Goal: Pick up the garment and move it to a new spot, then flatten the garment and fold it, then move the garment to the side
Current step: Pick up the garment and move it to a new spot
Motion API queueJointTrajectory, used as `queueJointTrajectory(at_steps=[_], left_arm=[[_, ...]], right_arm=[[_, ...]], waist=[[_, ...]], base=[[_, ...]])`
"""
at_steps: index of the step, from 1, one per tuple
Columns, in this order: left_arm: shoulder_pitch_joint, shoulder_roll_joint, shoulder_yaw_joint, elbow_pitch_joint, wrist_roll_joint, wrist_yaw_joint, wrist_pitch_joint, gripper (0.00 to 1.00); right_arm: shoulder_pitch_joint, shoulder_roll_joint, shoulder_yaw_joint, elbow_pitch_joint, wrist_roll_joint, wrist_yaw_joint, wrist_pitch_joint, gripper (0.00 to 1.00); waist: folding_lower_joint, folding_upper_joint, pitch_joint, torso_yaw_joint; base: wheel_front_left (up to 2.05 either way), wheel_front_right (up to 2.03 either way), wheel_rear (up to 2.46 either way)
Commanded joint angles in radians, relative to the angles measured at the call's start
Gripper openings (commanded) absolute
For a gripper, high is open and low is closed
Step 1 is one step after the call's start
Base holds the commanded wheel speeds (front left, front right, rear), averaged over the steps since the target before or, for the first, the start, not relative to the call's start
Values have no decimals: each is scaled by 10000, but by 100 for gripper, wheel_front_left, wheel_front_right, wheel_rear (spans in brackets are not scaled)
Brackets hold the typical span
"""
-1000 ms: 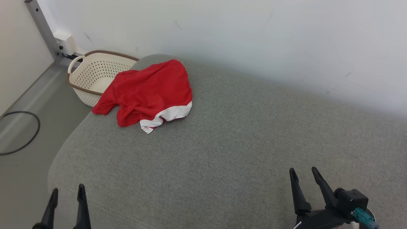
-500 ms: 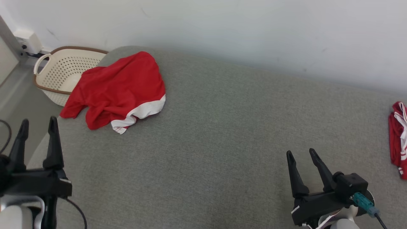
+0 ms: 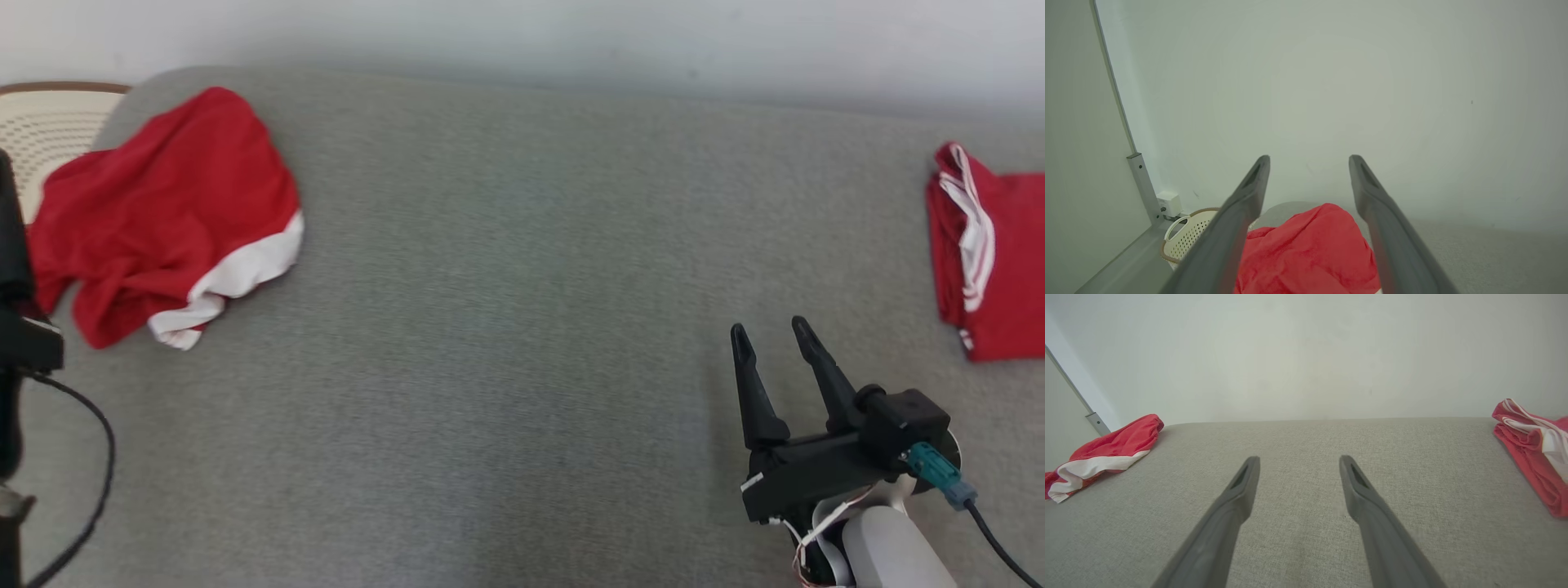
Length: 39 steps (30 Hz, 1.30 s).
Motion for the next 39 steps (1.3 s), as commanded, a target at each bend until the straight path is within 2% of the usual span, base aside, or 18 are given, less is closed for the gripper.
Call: queueJointTrajectory(at_steps=[1,16,24,25,35,39], left_arm=[[-186,174,-1,199,31,-16,63,100],[-2501,1896,-311,2400,-163,-138,1072,100],[-3082,2340,-732,3494,-346,-147,1392,100],[-3260,2577,-940,4277,-471,-158,1862,100],[-3880,2957,-1744,5814,-830,-164,3191,100],[-4201,3072,-2300,6384,-1232,-164,4721,100]], right_arm=[[-129,15,-10,-16,-10,-6,-59,100],[-841,341,160,-602,-67,-6,-87,100],[-922,435,202,-930,-152,-6,-87,100],[-967,392,172,-1043,-231,-6,-89,100],[-959,328,146,-1224,-320,-6,-89,100],[-909,337,137,-1242,-367,-6,-89,100]], waist=[[-2,-2,787,-874],[-2,-2,2189,-2351],[-2,-2,2573,-2784],[-2,-2,2745,-2965],[-2,-2,2832,-3207],[-2,-2,2803,-3246]], base=[[0,0,0],[0,0,0],[0,0,0],[0,0,0],[0,0,0],[0,0,0]])
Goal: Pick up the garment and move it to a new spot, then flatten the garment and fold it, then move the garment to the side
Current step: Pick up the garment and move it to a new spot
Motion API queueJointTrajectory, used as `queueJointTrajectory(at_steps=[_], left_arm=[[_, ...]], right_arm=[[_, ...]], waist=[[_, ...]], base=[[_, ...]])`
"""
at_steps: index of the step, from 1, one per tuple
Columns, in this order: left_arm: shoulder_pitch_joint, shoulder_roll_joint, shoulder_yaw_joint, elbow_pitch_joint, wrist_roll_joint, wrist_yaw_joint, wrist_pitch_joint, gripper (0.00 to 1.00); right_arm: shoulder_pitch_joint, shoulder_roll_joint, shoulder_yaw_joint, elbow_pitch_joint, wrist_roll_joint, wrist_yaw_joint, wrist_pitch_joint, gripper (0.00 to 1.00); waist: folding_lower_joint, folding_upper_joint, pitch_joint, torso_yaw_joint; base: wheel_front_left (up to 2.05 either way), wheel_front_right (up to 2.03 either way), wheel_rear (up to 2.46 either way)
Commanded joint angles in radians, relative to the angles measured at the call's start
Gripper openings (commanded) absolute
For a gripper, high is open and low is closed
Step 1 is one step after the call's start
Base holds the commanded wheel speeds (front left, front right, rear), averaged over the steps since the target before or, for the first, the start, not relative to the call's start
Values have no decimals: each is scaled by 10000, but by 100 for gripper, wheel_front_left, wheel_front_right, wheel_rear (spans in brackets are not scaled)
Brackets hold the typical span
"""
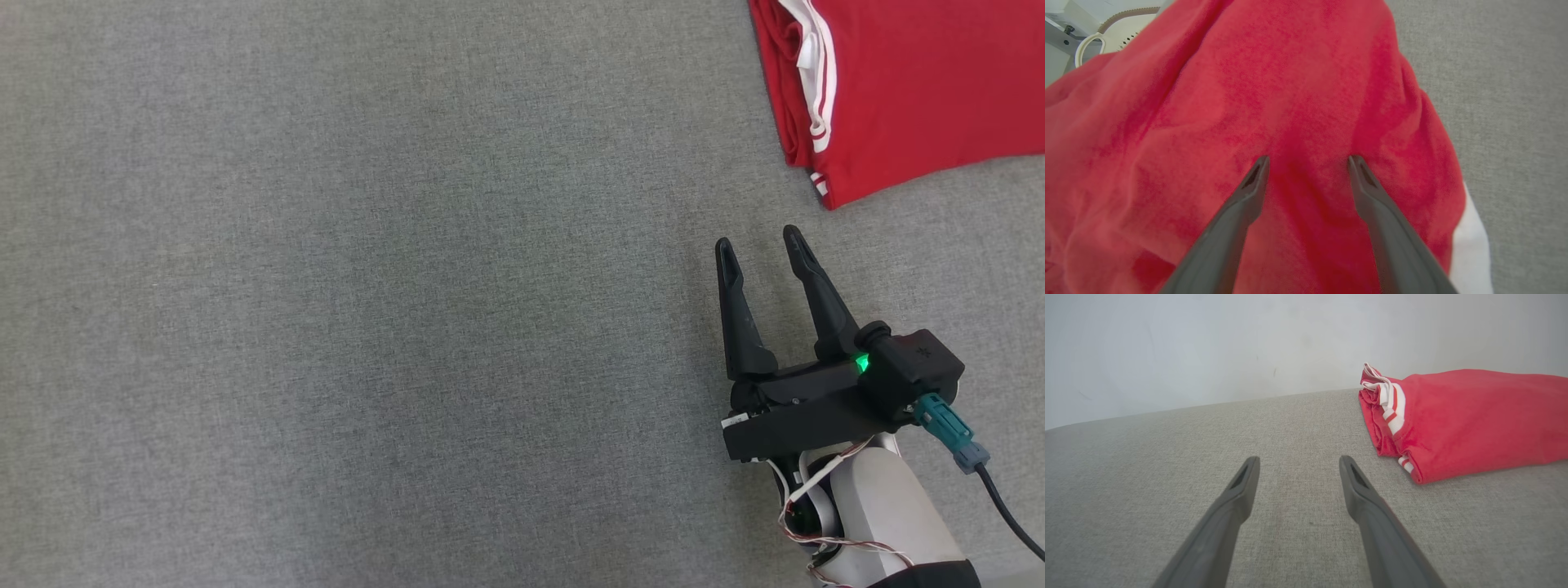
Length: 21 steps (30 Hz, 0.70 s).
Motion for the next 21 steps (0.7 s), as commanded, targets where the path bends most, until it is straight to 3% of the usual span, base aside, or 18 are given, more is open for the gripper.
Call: queueJointTrajectory(at_steps=[1,7,9,16,21], left_arm=[[-208,97,-110,60,-177,8,261,100],[-377,229,-498,271,-615,8,1022,99],[-300,291,-610,153,-653,7,760,0],[-68,480,-846,-28,-688,7,-1012,0],[-302,438,-1159,-28,-735,7,-1568,0]], right_arm=[[19,-35,-16,-30,-63,-6,-18,100],[33,-21,0,-8,-88,-6,-18,100],[13,-24,0,18,-95,-6,-18,100],[-15,-85,-82,83,-109,-6,-18,100],[142,-136,-184,146,-147,-6,-20,100]], waist=[[0,0,-1,-5],[0,0,-41,-39],[0,0,-53,-53],[0,0,-196,-59],[0,0,-462,85]], base=[[0,0,0],[0,0,0],[0,0,0],[0,0,0],[0,0,0]])
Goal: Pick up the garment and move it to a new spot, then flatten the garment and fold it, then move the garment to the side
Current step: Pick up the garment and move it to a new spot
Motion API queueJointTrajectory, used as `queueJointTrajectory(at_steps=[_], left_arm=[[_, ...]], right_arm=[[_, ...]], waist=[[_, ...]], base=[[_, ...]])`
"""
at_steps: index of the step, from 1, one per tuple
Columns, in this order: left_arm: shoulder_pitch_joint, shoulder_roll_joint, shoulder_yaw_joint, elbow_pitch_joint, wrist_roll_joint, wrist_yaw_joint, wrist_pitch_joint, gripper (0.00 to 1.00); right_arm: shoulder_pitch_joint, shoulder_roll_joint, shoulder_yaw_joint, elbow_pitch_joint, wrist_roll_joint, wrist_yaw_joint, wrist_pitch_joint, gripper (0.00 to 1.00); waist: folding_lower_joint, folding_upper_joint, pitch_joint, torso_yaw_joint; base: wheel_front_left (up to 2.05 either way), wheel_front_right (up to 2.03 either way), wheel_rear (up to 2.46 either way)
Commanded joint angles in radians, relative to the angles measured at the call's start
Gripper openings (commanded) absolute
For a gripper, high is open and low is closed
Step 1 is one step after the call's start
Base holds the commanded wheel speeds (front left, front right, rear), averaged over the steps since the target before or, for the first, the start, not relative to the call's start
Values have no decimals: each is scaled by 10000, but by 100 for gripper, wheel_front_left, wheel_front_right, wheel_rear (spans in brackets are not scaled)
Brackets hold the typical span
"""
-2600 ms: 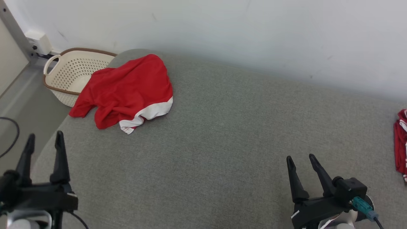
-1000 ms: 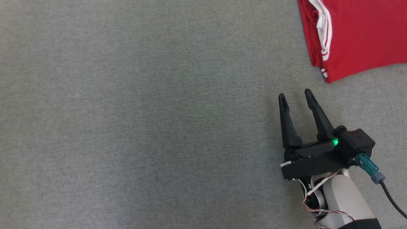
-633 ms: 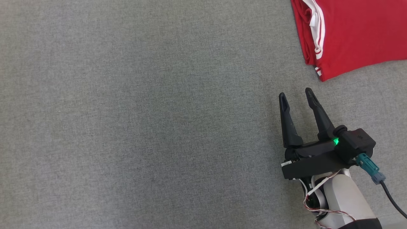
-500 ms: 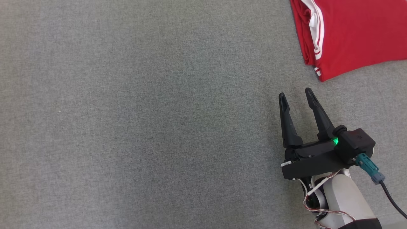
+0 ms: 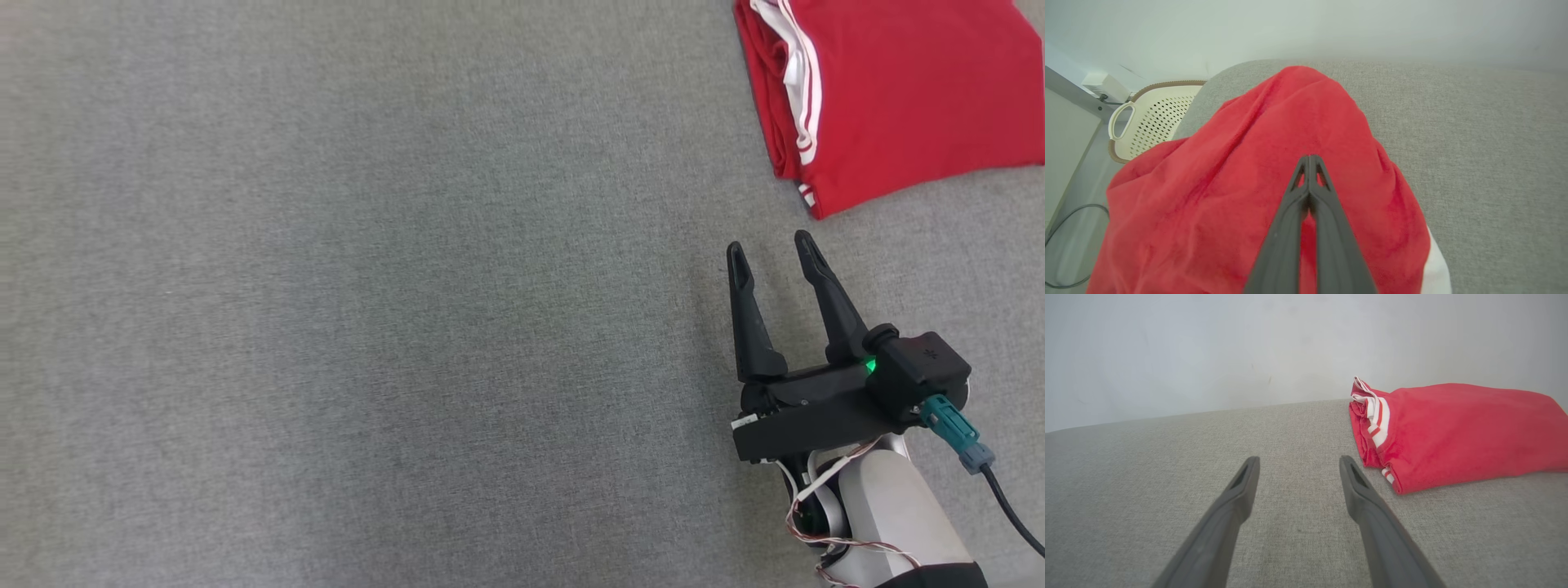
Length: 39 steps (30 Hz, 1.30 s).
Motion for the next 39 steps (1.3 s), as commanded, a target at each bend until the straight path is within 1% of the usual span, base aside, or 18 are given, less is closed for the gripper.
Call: queueJointTrajectory(at_steps=[1,4,7,8,9,13,16,20,23,24,27,32,36,37,39], left_arm=[[-66,5,-183,44,-35,7,21,0],[-37,-29,-420,90,-153,7,192,0],[27,18,-691,149,-621,7,704,0],[57,37,-827,98,-640,6,836,28],[58,99,-873,75,-738,6,889,100],[54,232,-1139,19,-1136,6,1317,100],[-3,327,-1376,105,-1292,6,1934,100],[-144,466,-1655,26,-1493,6,2378,100],[-187,529,-1856,91,-1758,6,2959,100],[-200,561,-2053,287,-1912,6,3742,100],[-250,564,-2201,459,-2078,6,4377,100],[-220,470,-2253,771,-2222,6,4685,100],[-55,414,-2356,919,-2268,6,4571,100],[-46,412,-2374,910,-2305,6,4499,74],[-88,432,-2474,790,-2294,7,4363,0]], right_arm=[[137,-75,-19,43,-44,-6,-18,100],[167,-71,-8,108,-45,-6,-18,100],[161,-96,12,194,29,-6,-18,100],[159,-95,20,198,48,-6,-18,100],[157,-94,26,205,59,-6,-18,100],[181,-92,47,224,89,-6,-18,100],[192,-129,48,243,140,-6,-18,100],[201,-165,37,228,168,-6,-19,100],[223,-172,33,232,155,-6,-19,100],[224,-175,26,210,147,-6,-19,100],[189,-178,6,193,148,-6,-19,100],[99,-142,14,173,118,-6,-19,100],[79,-158,-19,156,47,-6,-19,100],[80,-170,-39,149,28,-6,-19,100],[81,-190,-72,150,-23,-6,-19,100]], waist=[[0,0,-171,136],[0,0,-282,178],[0,0,-396,199],[0,0,-412,196],[0,0,-424,188],[0,0,-457,127],[0,0,-457,69],[0,0,-382,-13],[0,0,-307,-83],[0,0,-210,-160],[0,0,-114,-220],[0,0,58,-305],[0,0,164,-316],[0,0,180,-298],[0,0,196,-251]], base=[[0,0,0],[0,0,0],[0,0,0],[0,0,0],[0,0,0],[0,0,0],[0,0,0],[0,0,0],[0,0,0],[0,0,0],[0,0,0],[0,0,0],[0,0,0],[0,0,0],[0,0,0]])
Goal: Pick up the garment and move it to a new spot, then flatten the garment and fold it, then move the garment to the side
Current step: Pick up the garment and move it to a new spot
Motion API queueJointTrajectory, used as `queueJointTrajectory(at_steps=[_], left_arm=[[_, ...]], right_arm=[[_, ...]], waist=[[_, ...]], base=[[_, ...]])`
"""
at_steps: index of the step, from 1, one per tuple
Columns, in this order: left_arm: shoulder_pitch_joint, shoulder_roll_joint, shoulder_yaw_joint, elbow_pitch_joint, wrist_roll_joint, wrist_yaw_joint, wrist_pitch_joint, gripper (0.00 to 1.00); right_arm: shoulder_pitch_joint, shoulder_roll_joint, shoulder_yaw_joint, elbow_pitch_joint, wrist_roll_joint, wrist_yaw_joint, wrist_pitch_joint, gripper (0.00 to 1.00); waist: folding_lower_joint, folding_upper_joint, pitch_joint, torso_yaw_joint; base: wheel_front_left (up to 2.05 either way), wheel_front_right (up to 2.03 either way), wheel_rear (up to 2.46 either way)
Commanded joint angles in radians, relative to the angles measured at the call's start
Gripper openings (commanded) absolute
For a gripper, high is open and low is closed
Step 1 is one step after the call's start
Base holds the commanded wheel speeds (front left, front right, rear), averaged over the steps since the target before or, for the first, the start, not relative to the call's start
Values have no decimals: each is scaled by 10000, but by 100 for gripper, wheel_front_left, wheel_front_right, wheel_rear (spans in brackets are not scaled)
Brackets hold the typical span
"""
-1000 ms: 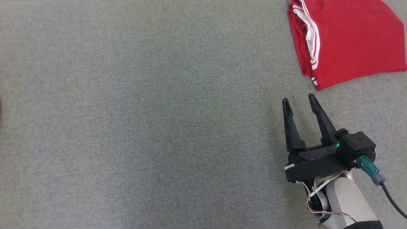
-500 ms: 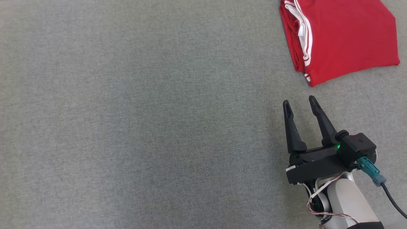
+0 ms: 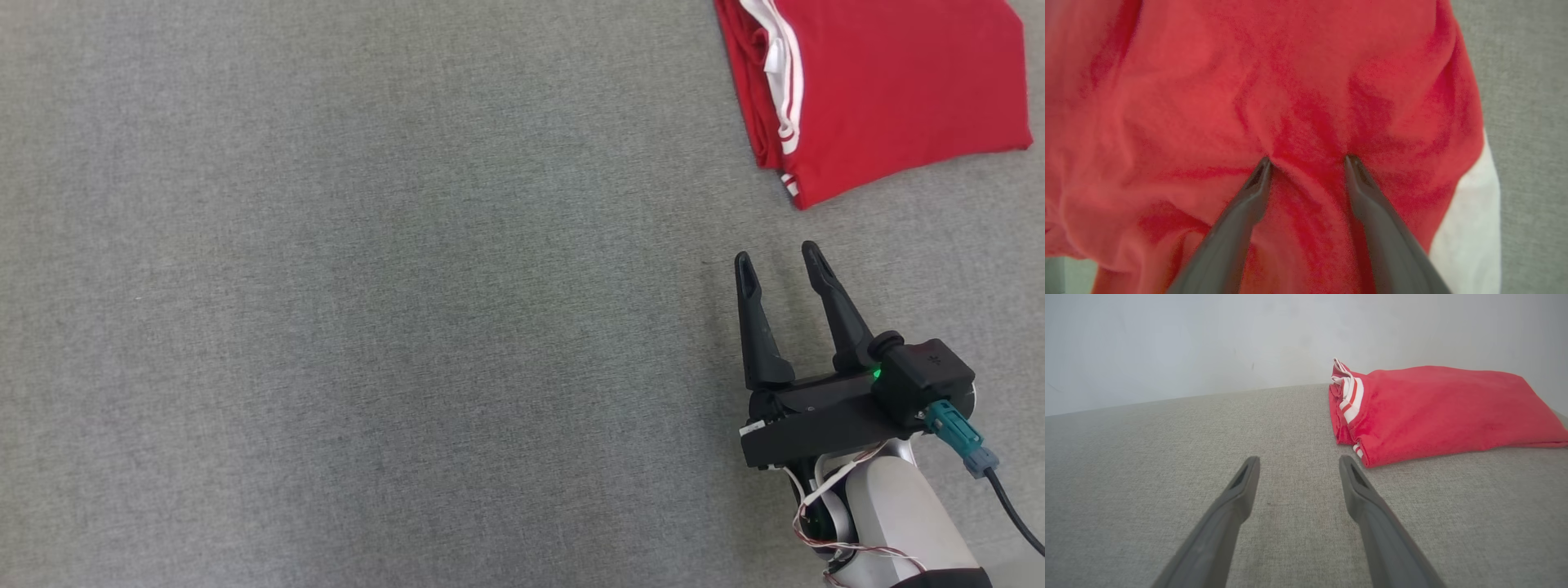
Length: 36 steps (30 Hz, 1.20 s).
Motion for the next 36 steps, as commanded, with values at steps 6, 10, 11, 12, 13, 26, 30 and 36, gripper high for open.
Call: queueJointTrajectory(at_steps=[6,10,11,12,13,26,30,36], left_arm=[[170,79,-353,-332,-182,9,-635,0],[92,131,-631,-796,-425,9,-1376,0],[54,119,-708,-923,-488,9,-1492,0],[24,119,-777,-1024,-549,9,-1547,0],[-10,114,-823,-1118,-613,9,-1638,0],[-142,-63,-1833,-3353,-1322,9,-2642,0],[-215,-96,-2331,-4226,-1458,8,-2888,0],[-337,-148,-2862,-5439,-1481,8,-3056,0]], right_arm=[[-115,-61,10,33,-94,-6,-19,100],[-118,-88,-16,129,-62,-6,-19,100],[-102,-93,-36,146,-62,-6,-19,100],[-84,-87,-40,165,-67,-6,-19,100],[-66,-74,-37,183,-66,-6,-19,100],[194,53,18,416,93,-6,-18,100],[294,-2,-3,484,188,-6,-18,100],[460,55,-67,556,221,-6,-18,100]], waist=[[1,1,-7,163],[1,1,-130,277],[1,1,-169,307],[1,1,-219,333],[1,1,-281,360],[1,1,-1496,509],[1,1,-1912,454],[1,1,-2336,365]], base=[[0,0,0],[0,0,0],[0,0,0],[0,0,0],[0,0,0],[0,0,0],[0,0,0],[0,0,0]])
